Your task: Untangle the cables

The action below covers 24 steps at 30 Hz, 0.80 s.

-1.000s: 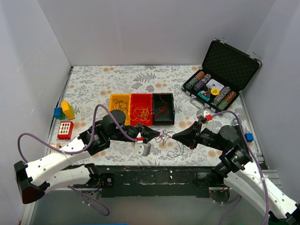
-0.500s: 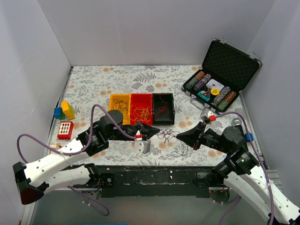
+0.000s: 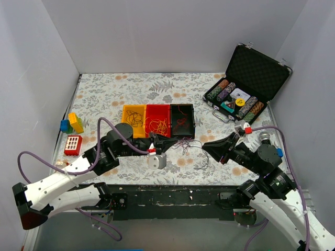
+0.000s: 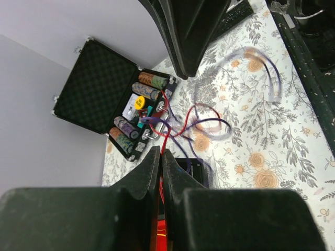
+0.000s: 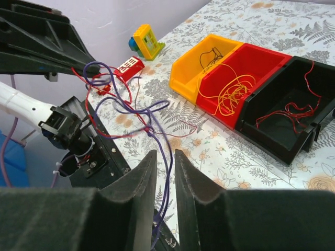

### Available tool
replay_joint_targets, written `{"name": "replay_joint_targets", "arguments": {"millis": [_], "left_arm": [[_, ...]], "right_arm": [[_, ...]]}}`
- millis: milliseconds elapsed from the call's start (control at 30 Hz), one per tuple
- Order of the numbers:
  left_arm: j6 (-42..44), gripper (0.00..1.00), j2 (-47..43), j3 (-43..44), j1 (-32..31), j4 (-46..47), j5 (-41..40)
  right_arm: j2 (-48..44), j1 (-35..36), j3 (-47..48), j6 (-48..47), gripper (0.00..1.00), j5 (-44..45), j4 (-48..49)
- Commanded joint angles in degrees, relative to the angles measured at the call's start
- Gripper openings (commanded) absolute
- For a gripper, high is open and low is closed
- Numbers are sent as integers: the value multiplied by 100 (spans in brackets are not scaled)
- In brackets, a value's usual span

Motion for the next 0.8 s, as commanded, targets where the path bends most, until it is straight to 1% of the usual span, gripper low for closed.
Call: {"name": "replay_joint_targets", "arguments": {"millis": [0, 67, 167, 300, 400, 533, 767], "left_arm": [[229, 0, -284, -31, 11, 64, 101], [238, 0, -231, 3, 11, 38, 136], [247, 0, -152, 82, 11, 29, 162], [256, 0, -108, 118, 2, 2, 215], [247, 0, -108, 127, 2, -6, 215], [265, 0, -117, 109, 2, -15, 268], [352, 0, -90, 109, 2, -24, 312]], "right_arm": [[196, -16, 13, 152, 34, -95, 281], [381, -16, 162, 90, 39, -235, 308], [557, -16, 312, -15, 41, -341, 386], [776, -16, 382, -33, 45, -850, 773], [953, -16, 400, 46, 46, -1053, 932], [1032, -16, 391, 81, 47, -939, 1336], [1409, -16, 233, 318, 47, -1141, 1995]]}}
